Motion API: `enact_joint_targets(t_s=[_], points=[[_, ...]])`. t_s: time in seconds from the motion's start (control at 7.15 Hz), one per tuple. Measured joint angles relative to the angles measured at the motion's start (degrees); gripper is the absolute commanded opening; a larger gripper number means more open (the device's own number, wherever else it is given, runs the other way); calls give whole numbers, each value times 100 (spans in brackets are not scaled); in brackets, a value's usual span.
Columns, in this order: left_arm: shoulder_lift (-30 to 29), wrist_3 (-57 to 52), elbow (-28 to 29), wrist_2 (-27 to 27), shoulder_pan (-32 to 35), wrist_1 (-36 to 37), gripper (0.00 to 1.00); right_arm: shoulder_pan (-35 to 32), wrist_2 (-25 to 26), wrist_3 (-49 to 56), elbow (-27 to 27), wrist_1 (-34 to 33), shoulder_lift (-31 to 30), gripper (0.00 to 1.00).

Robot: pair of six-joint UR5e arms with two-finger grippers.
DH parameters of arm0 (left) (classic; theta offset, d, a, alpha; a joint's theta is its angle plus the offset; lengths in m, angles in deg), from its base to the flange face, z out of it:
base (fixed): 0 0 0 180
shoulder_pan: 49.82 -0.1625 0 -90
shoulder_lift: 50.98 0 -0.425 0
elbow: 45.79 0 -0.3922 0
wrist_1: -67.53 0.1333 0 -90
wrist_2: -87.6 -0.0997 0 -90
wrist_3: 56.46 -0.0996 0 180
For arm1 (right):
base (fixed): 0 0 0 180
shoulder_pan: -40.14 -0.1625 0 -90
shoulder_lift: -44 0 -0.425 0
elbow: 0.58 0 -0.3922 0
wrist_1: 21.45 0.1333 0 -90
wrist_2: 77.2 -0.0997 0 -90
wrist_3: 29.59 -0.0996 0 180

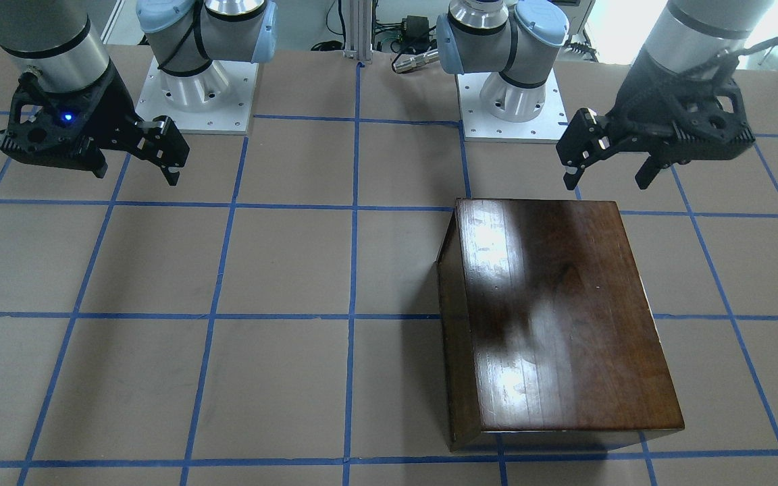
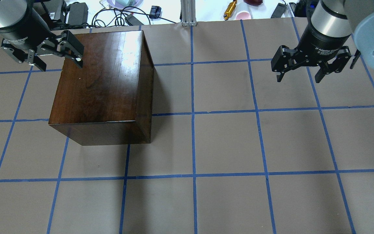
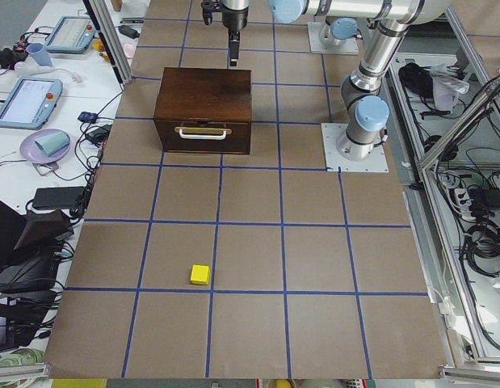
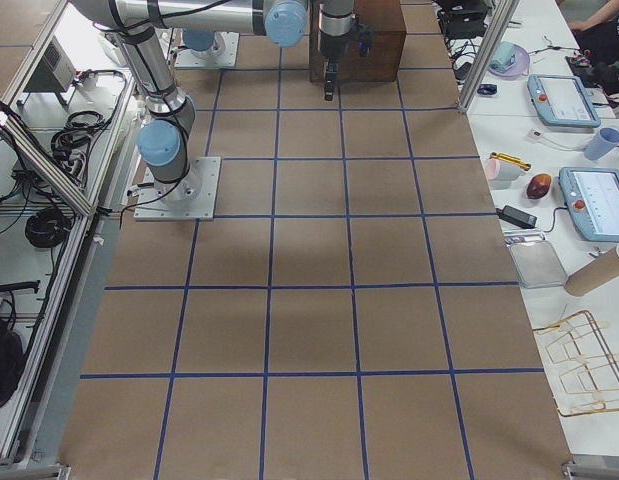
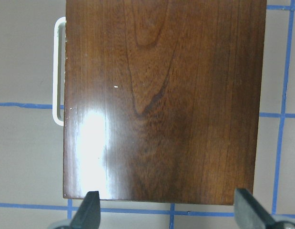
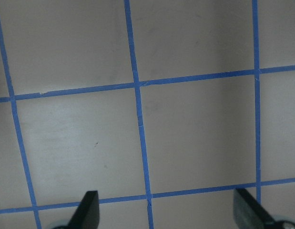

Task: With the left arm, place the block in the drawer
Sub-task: 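Move the left gripper down beside the cabinet toward the white drawer handle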

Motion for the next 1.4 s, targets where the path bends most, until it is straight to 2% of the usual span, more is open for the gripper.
enact_joint_targets(t_s=[0.56,0.84,1.12,1.4], points=[[-735,-1290,117,16,-943,602,100,0,0,0,2,0,0,100],[-1077,-1401,381,-114,-1298,669,100,0,5,0,0,0,0,100],[-1387,-1376,598,-621,-1398,750,100,0,3,0,0,0,0,100],[-1595,-1572,461,-449,-1542,1143,100,0,0,0,0,0,0,100]])
